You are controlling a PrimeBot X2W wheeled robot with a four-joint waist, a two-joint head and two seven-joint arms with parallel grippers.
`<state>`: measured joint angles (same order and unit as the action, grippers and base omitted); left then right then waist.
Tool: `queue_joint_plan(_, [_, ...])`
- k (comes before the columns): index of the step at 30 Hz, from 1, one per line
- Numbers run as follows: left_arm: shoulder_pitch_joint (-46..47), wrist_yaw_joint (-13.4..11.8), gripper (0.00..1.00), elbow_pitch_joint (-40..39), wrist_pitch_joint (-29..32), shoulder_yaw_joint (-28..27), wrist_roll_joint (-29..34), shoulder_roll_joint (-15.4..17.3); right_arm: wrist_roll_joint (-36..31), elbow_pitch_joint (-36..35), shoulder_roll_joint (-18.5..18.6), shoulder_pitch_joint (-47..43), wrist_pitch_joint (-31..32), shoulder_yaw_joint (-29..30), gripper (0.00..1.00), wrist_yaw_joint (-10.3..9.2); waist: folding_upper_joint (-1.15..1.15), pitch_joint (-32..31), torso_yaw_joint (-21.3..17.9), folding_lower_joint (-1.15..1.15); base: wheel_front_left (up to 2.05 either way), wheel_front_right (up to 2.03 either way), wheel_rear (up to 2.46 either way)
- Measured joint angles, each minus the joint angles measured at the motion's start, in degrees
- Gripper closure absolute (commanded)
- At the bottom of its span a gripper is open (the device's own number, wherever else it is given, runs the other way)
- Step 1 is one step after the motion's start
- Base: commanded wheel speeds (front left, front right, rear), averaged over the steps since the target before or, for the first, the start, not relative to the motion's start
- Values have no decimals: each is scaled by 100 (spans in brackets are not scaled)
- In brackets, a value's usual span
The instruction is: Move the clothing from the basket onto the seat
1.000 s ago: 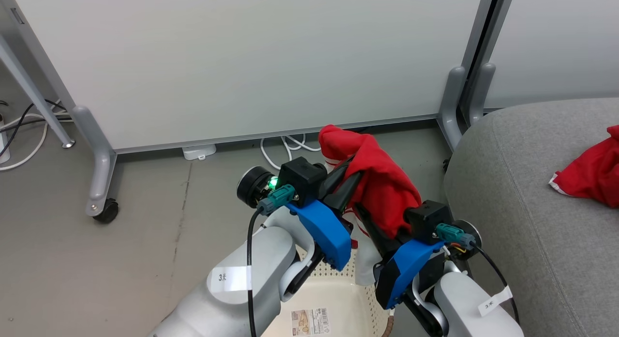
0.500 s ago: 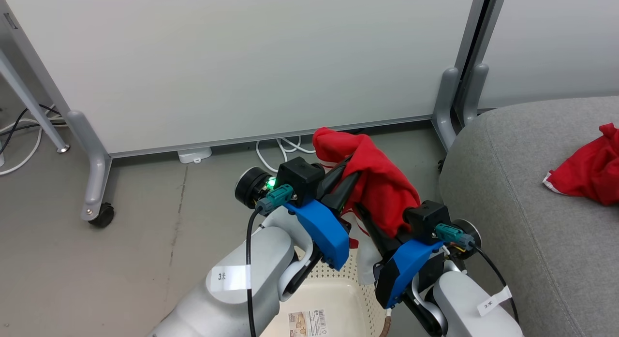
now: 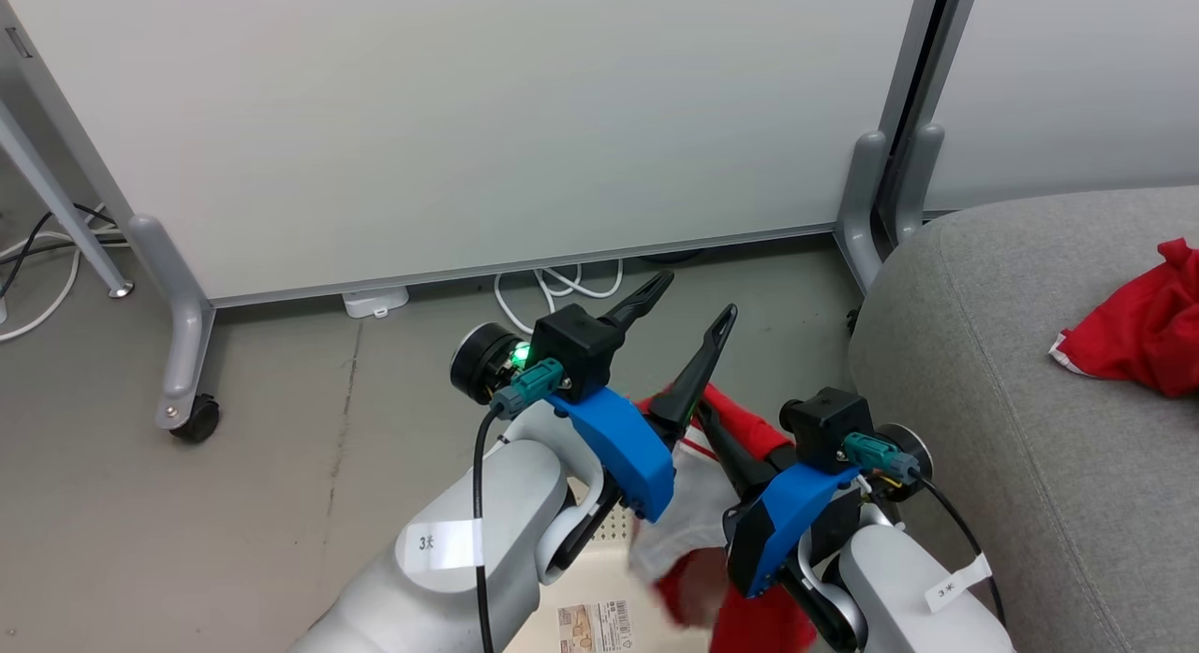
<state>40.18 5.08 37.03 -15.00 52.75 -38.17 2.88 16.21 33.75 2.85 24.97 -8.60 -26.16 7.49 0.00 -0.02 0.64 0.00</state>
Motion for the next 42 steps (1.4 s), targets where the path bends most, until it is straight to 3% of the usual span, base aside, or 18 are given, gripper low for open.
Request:
queue_joint_plan(9, [-432, -15, 0, -192, 0, -477, 367, 65, -1, -44, 0, 1, 2, 3, 100, 0, 0, 12, -29, 0, 0, 0, 0])
queue_joint_plan(22, [-2076, -105, 0, -1147, 0, -1782, 1381, 463, -124, -193, 0, 1, 2, 129, 100, 0, 0, 65, -101, 0, 0, 0, 0])
queue_joint_plan(32, [-2967, 87, 0, -1746, -1, -2776, 2069, 387, -167, -287, 0, -3, 21, 201, 100, 0, 0, 86, -96, 0, 0, 0, 0])
queue_joint_plan(42, [-3250, 200, 0, -1830, 0, -3136, 2410, 231, -215, -411, 0, -55, 69, 261, 100, 0, 0, 141, -83, -1, 0, 0, 0])
